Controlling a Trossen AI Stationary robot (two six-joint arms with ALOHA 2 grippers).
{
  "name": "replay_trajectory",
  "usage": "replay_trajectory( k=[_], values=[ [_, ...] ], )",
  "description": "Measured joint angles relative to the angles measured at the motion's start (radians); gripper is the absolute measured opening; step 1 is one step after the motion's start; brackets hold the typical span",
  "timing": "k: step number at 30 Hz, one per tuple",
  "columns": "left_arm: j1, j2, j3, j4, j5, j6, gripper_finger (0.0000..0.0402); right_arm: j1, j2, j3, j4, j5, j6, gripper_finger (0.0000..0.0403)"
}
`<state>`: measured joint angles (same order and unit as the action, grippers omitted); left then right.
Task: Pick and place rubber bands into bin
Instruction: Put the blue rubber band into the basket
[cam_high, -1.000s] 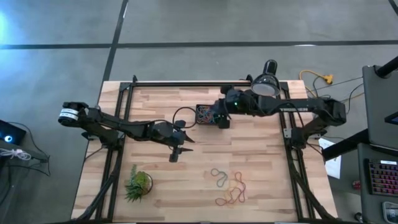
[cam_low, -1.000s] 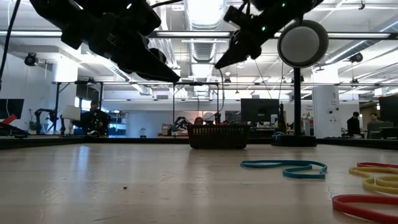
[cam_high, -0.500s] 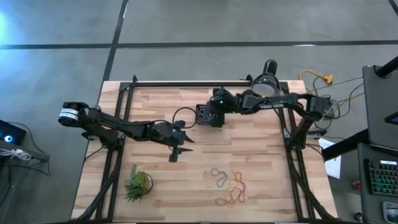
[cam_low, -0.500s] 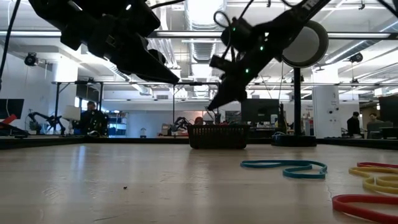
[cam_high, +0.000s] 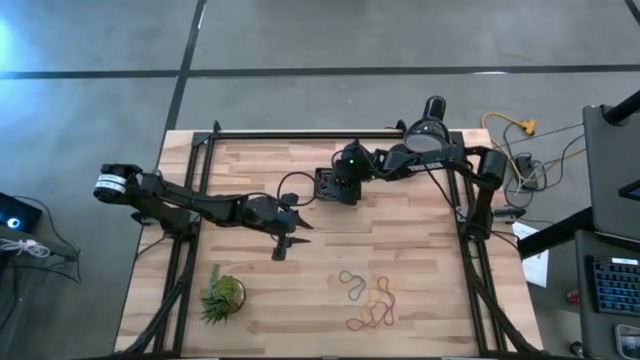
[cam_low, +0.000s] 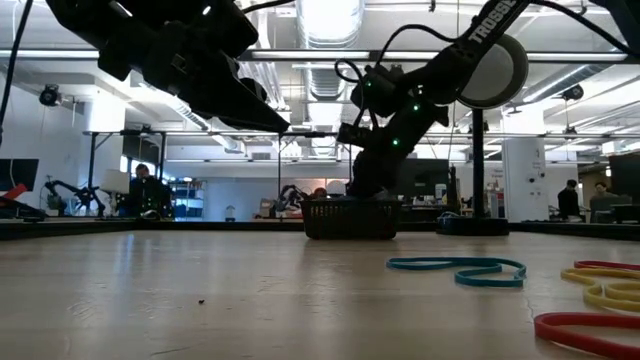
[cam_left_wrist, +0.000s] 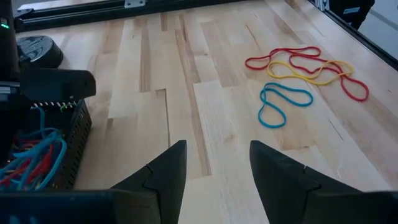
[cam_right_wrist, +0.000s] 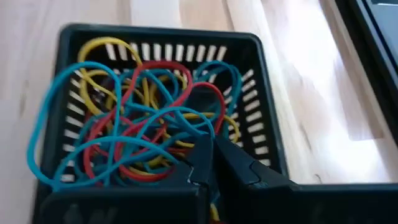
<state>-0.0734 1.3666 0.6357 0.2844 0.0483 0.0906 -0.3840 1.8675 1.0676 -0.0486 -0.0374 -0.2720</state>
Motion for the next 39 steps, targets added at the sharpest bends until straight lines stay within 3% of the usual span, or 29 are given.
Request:
replay_trajectory(
  k=[5, 16, 21, 27, 31, 35, 39],
  values=[
    [0.000, 0.000, 0.000, 0.000, 0.000, -0.002, 0.0160, 0.001, -0.018, 0.002, -0.001, -0.053, 0.003, 0.0021],
    [0.000, 0.000, 0.000, -0.001, 0.000, -0.006, 0.0160, 0.001, -0.062, 0.007, -0.005, -0.065, 0.007, 0.0134],
    [0.000, 0.000, 0.000, -0.003, 0.000, -0.006, 0.0160, 0.002, -0.099, 0.007, -0.026, -0.066, 0.003, 0.0165],
    [0.000, 0.000, 0.000, -0.001, 0.000, -0.006, 0.0160, 0.016, -0.218, 0.007, -0.162, -0.089, 0.009, 0.0175],
    [0.000, 0.000, 0.000, 0.002, 0.000, -0.006, 0.0160, 0.059, -0.315, 0.007, -0.309, -0.190, 0.058, 0.0173],
    [0.000, 0.000, 0.000, 0.008, 0.000, -0.006, 0.0160, 0.157, -0.393, -0.006, -0.451, -0.233, 0.131, 0.0171],
    [0.000, 0.000, 0.000, 0.034, 0.000, -0.006, 0.0160, 0.293, -0.452, -0.064, -0.484, -0.234, 0.217, 0.0170]
  ],
)
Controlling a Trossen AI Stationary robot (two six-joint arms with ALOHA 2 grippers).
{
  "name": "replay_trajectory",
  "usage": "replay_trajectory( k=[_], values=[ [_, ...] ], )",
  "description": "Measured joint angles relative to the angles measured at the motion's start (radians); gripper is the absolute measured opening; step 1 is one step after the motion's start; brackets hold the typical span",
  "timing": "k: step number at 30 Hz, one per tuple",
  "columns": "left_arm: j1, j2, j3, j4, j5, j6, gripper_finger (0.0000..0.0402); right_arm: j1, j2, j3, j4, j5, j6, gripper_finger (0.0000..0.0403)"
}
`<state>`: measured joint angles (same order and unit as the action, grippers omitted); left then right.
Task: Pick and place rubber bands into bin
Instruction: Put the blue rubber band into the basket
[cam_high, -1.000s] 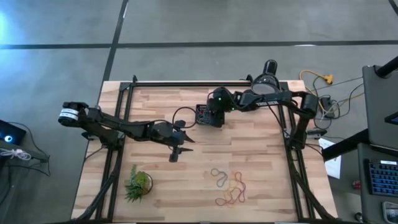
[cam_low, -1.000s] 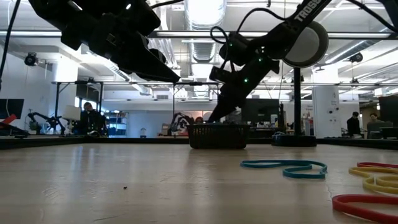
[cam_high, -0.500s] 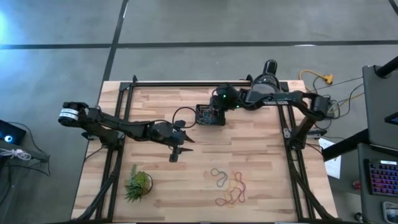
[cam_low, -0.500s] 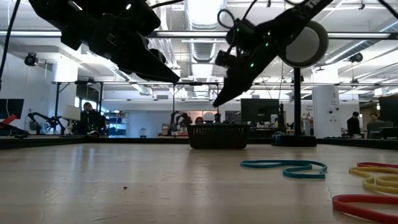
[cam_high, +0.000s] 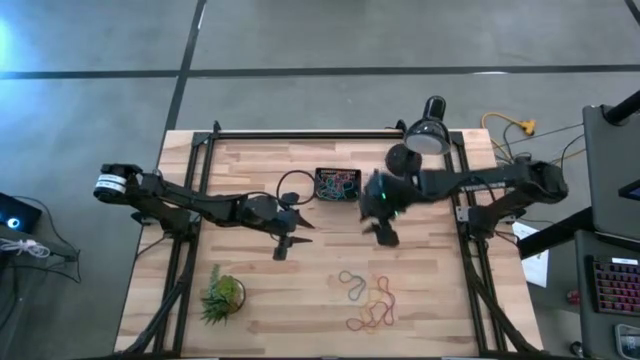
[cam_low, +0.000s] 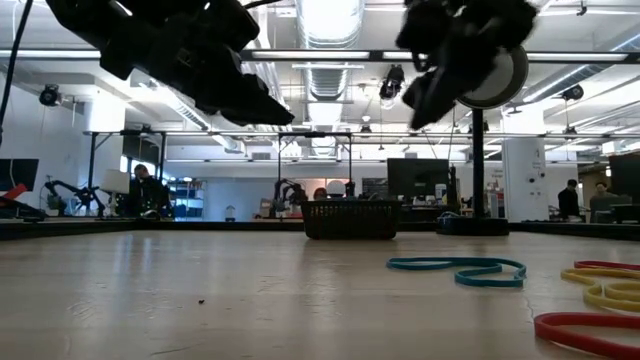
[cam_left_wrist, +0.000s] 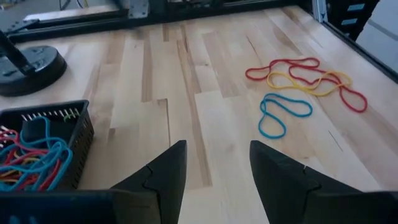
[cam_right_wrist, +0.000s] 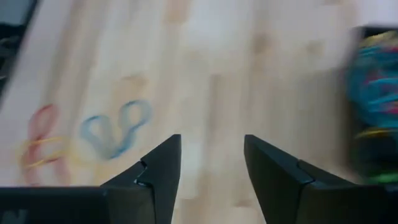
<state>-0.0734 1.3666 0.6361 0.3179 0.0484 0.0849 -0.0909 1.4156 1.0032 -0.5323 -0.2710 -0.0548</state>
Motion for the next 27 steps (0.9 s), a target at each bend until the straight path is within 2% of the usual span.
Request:
replay_trajectory(
  k=[3, 6, 11, 14, 17, 22, 27],
  values=[
    [0.000, 0.000, 0.000, 0.019, 0.000, 0.000, 0.0160, 0.108, -0.032, -0.050, 0.009, 0.006, 0.098, 0.0167],
    [0.000, 0.005, 0.000, 0.021, 0.000, -0.001, 0.0160, 0.215, -0.044, -0.113, 0.098, 0.030, 0.205, 0.0163],
    [0.000, 0.022, 0.000, 0.025, 0.000, -0.002, 0.0160, 0.380, -0.009, -0.234, 0.365, 0.150, 0.265, 0.0157],
    [0.000, 0.022, 0.000, 0.039, 0.000, -0.001, 0.0160, 0.446, 0.037, -0.282, 0.480, 0.271, 0.281, 0.0154],
    [0.000, 0.026, -0.001, 0.056, 0.000, -0.001, 0.0160, 0.473, 0.089, -0.306, 0.541, 0.349, 0.301, 0.0151],
    [0.000, 0.042, 0.001, 0.069, 0.001, -0.001, 0.0160, 0.472, 0.185, -0.307, 0.599, 0.354, 0.390, 0.0151],
    [0.000, 0.077, 0.000, 0.098, 0.000, 0.000, 0.0160, 0.474, 0.290, -0.305, 0.678, 0.345, 0.404, 0.0147]
  ],
)
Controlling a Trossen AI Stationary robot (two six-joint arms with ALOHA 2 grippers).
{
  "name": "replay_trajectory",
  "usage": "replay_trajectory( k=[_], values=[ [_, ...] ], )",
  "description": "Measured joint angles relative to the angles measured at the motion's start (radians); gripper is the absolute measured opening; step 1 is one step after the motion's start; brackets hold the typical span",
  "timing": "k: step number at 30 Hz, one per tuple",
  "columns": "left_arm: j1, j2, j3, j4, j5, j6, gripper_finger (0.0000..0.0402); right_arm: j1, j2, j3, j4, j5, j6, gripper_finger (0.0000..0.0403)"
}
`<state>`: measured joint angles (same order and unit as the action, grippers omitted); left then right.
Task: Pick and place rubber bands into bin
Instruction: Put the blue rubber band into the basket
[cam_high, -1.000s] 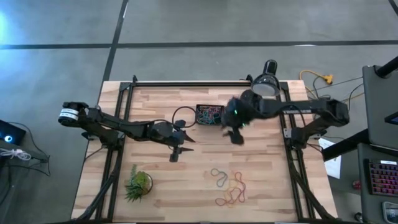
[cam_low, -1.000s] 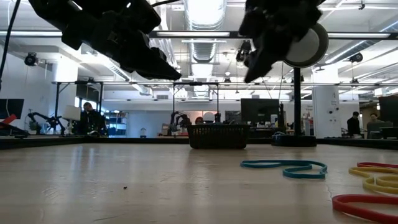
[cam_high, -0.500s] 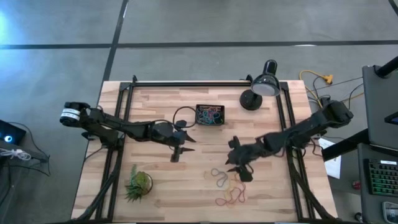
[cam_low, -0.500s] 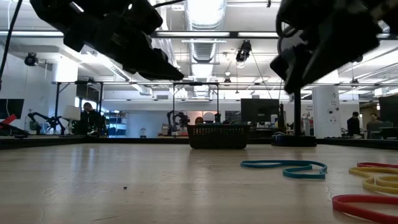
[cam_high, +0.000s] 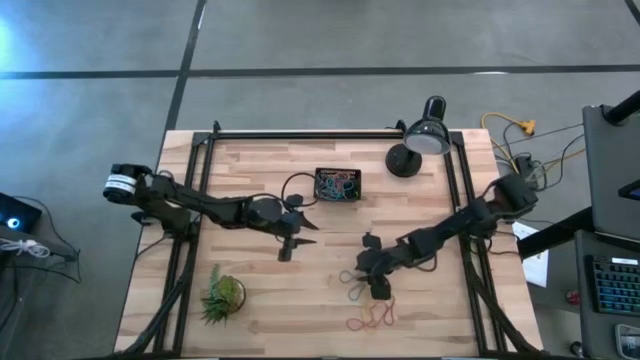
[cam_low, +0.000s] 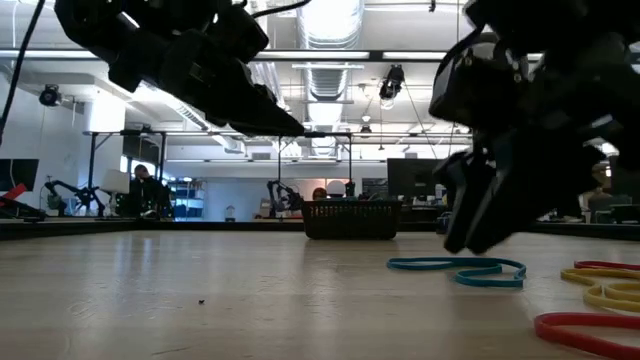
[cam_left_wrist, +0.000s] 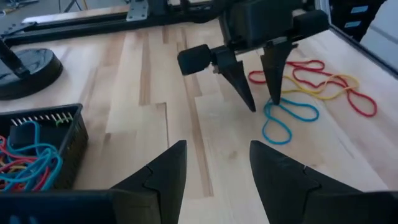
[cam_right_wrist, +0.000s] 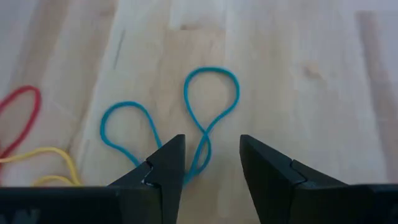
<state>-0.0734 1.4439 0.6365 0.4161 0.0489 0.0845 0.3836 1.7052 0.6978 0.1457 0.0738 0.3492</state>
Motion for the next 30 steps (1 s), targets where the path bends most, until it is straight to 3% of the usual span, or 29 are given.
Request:
replay_trajectory(
  k=[10, 15, 22, 30],
  values=[
    [0.000, 0.096, 0.024, 0.027, 0.000, 0.000, 0.0160, 0.003, 0.079, 0.049, 0.008, 0.002, 0.025, 0.0140],
    [0.000, 0.104, 0.035, 0.029, 0.000, 0.000, 0.0160, 0.006, 0.114, 0.059, -0.001, 0.016, 0.043, 0.0111],
    [0.000, 0.026, 0.026, -0.021, 0.000, 0.000, 0.0160, 0.034, 0.146, 0.064, -0.008, 0.093, 0.044, 0.0018],
    [-0.001, -0.101, 0.010, -0.167, 0.001, -0.008, 0.0160, 0.065, 0.083, 0.060, -0.045, 0.224, -0.040, 0.0008]
  ],
)
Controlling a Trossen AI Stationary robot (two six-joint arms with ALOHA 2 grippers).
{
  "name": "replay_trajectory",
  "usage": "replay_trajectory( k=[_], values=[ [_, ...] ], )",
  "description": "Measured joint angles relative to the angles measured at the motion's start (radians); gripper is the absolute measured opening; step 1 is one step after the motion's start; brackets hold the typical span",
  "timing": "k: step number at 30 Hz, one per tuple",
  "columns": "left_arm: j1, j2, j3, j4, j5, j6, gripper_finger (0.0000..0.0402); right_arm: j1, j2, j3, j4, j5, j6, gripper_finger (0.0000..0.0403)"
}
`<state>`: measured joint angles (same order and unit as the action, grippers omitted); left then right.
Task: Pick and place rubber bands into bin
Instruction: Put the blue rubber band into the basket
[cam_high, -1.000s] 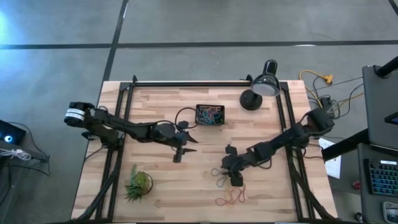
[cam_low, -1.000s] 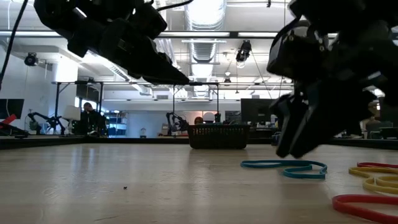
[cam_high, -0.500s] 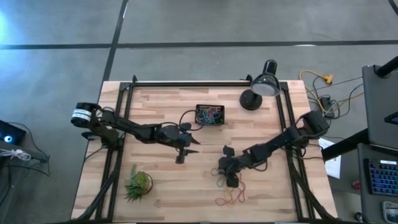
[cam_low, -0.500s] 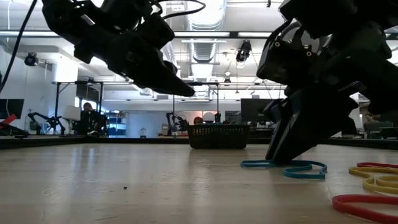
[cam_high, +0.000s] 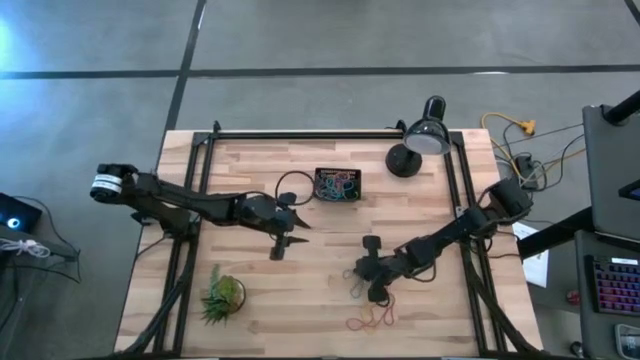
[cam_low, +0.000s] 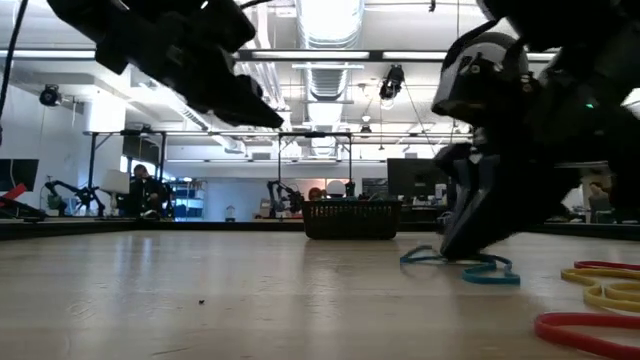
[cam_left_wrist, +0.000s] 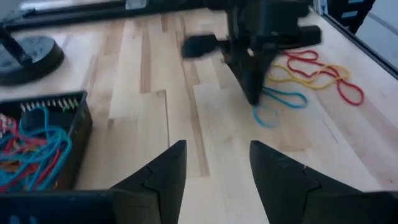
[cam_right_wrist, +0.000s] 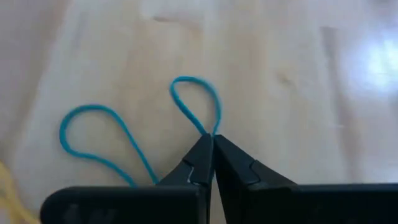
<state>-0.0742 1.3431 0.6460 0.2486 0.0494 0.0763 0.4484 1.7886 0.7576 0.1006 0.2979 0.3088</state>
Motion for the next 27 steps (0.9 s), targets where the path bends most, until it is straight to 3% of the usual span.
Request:
replay_trajectory(
  k=[10, 17, 24, 27],
  values=[
    [0.000, -0.073, -0.016, -0.106, 0.000, -0.047, 0.0160, -0.012, -0.168, 0.004, -0.031, 0.190, -0.189, 0.0008],
    [-0.002, -0.052, -0.017, -0.113, 0.000, -0.072, 0.0160, -0.096, -0.308, 0.006, -0.011, 0.328, -0.384, 0.0008],
    [-0.005, -0.052, -0.017, -0.125, 0.000, -0.073, 0.0160, -0.285, -0.408, 0.007, 0.055, 0.328, -0.580, 0.0008],
    [-0.005, -0.053, -0.017, -0.125, 0.000, -0.073, 0.0160, -0.382, -0.421, 0.007, 0.108, 0.257, -0.650, 0.0008]
  ],
)
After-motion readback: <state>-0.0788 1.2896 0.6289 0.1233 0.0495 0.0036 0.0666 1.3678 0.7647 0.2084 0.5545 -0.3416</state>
